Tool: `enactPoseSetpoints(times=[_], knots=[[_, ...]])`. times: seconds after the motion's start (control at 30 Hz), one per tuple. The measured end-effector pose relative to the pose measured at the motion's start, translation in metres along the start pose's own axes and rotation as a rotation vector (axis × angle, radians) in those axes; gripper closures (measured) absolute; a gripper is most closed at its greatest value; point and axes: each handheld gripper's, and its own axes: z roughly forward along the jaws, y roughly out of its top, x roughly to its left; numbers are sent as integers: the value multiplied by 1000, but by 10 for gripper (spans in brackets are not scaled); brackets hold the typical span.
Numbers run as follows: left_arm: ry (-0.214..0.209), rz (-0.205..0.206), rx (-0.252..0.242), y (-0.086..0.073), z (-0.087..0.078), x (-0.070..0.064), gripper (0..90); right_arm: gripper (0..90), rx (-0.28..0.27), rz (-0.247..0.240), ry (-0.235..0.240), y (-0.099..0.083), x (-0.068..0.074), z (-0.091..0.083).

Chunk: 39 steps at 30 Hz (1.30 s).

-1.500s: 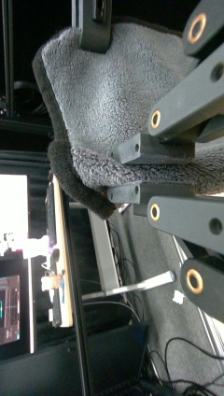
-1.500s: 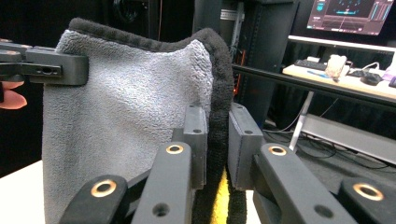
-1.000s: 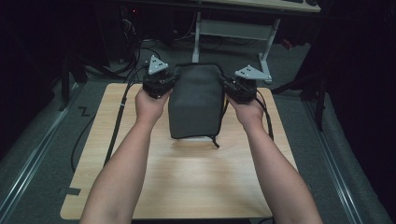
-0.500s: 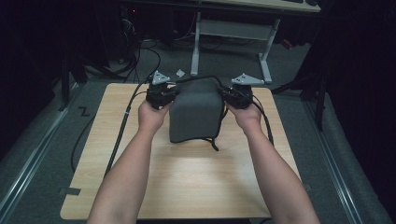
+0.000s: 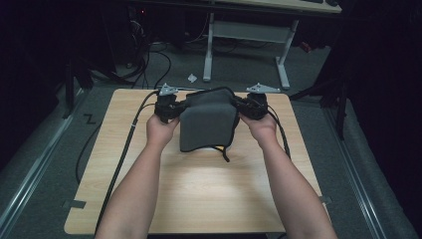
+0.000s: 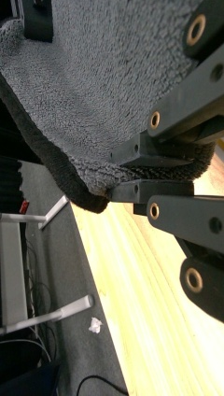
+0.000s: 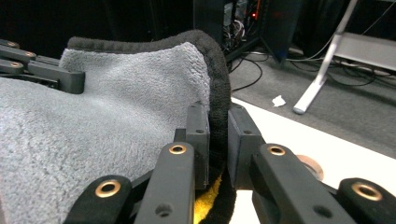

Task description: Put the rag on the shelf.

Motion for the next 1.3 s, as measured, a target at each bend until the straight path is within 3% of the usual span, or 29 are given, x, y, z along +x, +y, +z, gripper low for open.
enactPoseSetpoints(times=[0.3,0.67,0.77,0.87,0.97,1.3], knots=[[-24,-19,30,-15,6,3,831,819,33,5,30,-12,-5,2],[-38,-46,57,-30,8,4,829,811,58,83,47,-30,-10,14],[-44,-57,74,-35,8,4,792,786,63,113,52,-35,-11,17],[-39,-56,76,-35,7,4,772,720,67,140,34,-36,-13,17],[-17,-52,81,-34,4,4,725,662,74,128,4,-35,-15,15],[36,-67,58,-36,-10,13,628,619,48,117,-54,-30,-24,3]])
